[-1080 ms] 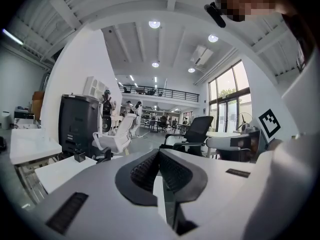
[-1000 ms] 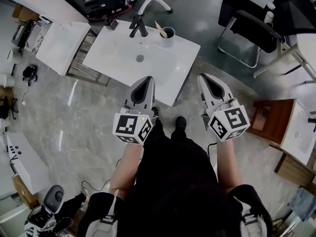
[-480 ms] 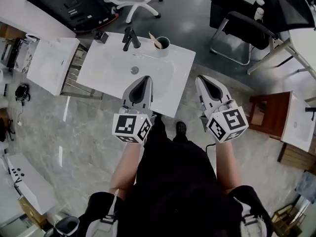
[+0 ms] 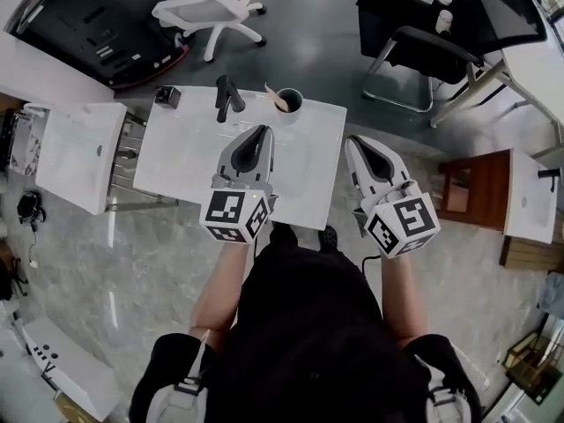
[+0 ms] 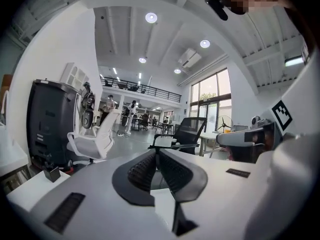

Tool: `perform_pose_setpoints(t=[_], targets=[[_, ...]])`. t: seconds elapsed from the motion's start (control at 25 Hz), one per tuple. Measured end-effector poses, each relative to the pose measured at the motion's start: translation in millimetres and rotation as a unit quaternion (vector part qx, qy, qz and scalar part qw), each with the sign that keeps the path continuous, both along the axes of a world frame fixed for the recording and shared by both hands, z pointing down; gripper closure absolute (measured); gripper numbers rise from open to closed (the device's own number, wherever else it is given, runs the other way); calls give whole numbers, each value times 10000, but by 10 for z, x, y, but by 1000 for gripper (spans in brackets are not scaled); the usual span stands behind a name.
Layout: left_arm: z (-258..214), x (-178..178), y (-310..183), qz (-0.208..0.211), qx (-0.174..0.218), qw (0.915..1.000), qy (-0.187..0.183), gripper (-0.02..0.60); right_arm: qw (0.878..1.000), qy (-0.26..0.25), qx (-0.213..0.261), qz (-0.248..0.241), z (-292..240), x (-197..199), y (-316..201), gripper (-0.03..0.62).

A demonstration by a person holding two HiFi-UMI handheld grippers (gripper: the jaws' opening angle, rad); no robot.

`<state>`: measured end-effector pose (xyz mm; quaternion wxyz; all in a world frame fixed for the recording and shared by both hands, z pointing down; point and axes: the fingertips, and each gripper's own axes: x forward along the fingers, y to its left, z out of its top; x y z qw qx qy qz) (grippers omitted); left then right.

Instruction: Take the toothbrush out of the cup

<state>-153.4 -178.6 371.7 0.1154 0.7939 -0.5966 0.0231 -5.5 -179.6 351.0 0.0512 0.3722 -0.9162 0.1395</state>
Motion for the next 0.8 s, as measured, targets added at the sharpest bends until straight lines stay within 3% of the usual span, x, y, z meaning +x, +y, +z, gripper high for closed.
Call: perform_pose_setpoints(t=[0.44, 0.56, 0.8], targets=[[390, -230, -402, 679, -365, 9968, 190, 559, 9974, 369, -191, 596, 174, -267, -58, 562], [559, -262, -504, 787, -544, 9952, 217, 512, 9959, 472, -268, 720, 248, -312, -76, 562], [863, -259, -657, 876, -806, 9927, 211, 484, 9923, 612, -543, 927, 405, -343, -75, 562]])
